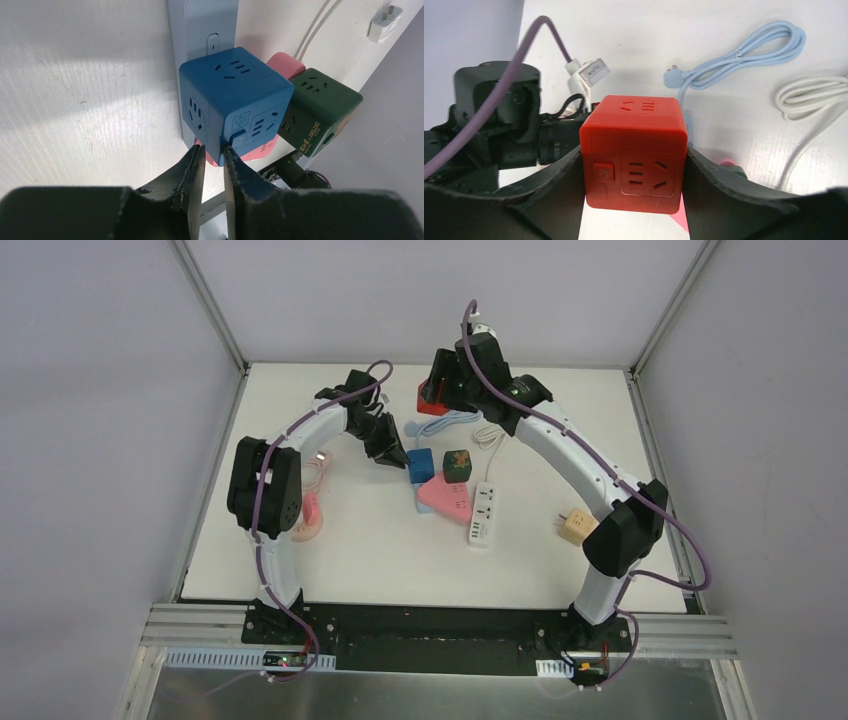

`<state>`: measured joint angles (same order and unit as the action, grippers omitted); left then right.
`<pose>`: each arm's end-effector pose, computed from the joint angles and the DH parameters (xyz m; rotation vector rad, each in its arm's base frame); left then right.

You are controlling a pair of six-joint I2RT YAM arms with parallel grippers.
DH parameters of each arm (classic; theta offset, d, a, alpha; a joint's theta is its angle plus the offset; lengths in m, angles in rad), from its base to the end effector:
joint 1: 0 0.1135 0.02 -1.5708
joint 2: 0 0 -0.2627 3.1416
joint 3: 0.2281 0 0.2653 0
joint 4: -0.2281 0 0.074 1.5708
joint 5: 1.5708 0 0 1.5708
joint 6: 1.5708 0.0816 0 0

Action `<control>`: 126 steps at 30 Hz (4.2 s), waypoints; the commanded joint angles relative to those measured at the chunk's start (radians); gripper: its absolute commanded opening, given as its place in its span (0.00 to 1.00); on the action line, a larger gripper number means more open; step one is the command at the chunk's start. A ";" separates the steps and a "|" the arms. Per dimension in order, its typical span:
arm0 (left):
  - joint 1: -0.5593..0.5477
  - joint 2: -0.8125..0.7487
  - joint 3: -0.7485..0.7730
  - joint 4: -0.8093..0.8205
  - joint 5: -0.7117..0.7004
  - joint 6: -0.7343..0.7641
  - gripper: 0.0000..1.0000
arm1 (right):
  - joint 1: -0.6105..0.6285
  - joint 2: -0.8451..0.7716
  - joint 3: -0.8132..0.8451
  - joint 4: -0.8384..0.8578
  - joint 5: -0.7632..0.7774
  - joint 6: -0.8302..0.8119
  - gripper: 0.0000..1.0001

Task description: Pull the plug off the socket

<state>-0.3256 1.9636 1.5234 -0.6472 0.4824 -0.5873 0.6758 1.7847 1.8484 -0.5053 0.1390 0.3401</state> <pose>0.4123 -0.1791 0.1708 -0.1953 2.7750 -0.9148 0.3736 0.2851 0.3804 -0.2524 2.0290 0.5050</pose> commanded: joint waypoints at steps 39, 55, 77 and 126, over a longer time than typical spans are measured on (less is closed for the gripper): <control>0.005 -0.206 -0.069 0.177 -0.099 0.169 0.81 | -0.628 -0.112 -0.682 0.177 -0.285 0.155 0.60; 0.005 -0.258 -0.152 0.215 -0.113 0.141 0.80 | -0.617 -0.206 -0.623 0.078 -0.170 0.132 0.97; -0.001 -0.238 -0.188 0.270 -0.034 0.097 0.79 | -0.255 -0.144 -0.594 0.178 -0.368 -0.120 0.97; -0.063 -0.147 -0.258 0.172 -0.152 0.033 0.79 | -0.031 0.120 -0.375 0.115 -0.167 0.095 0.51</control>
<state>-0.3809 1.7996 1.2533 -0.4355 0.3664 -0.5476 0.6365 1.8931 1.4338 -0.3885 -0.0395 0.4473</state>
